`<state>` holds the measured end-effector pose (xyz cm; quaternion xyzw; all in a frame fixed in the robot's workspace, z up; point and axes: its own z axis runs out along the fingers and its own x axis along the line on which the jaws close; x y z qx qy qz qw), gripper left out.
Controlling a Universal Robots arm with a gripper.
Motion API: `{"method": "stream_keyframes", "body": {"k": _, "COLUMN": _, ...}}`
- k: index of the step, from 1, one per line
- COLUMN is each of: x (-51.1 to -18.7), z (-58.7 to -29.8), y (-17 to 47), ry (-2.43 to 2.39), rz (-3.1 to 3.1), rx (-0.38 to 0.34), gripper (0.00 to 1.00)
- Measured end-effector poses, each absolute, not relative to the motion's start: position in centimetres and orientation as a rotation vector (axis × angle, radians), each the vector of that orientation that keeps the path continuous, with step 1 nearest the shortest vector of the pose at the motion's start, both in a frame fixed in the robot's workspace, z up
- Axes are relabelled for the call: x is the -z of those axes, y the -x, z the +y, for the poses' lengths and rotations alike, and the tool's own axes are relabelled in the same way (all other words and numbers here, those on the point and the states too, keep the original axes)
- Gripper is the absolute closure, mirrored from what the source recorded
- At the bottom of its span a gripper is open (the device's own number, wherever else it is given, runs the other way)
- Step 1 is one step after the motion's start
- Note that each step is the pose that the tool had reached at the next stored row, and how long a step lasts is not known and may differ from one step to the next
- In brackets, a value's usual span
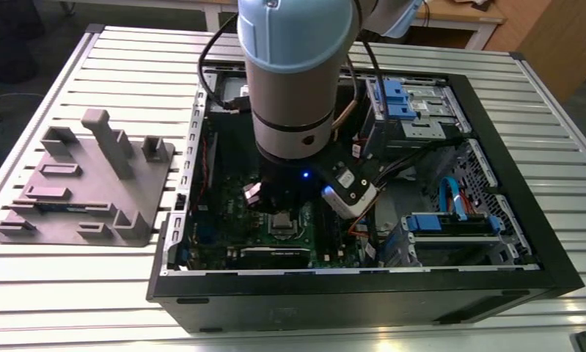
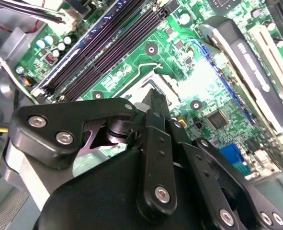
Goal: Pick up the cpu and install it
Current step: 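Install the first cpu locking lever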
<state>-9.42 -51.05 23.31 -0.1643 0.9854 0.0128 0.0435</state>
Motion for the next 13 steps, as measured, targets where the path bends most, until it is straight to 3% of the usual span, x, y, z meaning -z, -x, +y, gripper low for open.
{"method": "stream_keyframes", "body": {"k": 13, "x": -23.83, "z": -50.95, "y": 9.49, "ry": 0.502, "rz": 3.008, "rx": -0.038, "gripper": 0.90}}
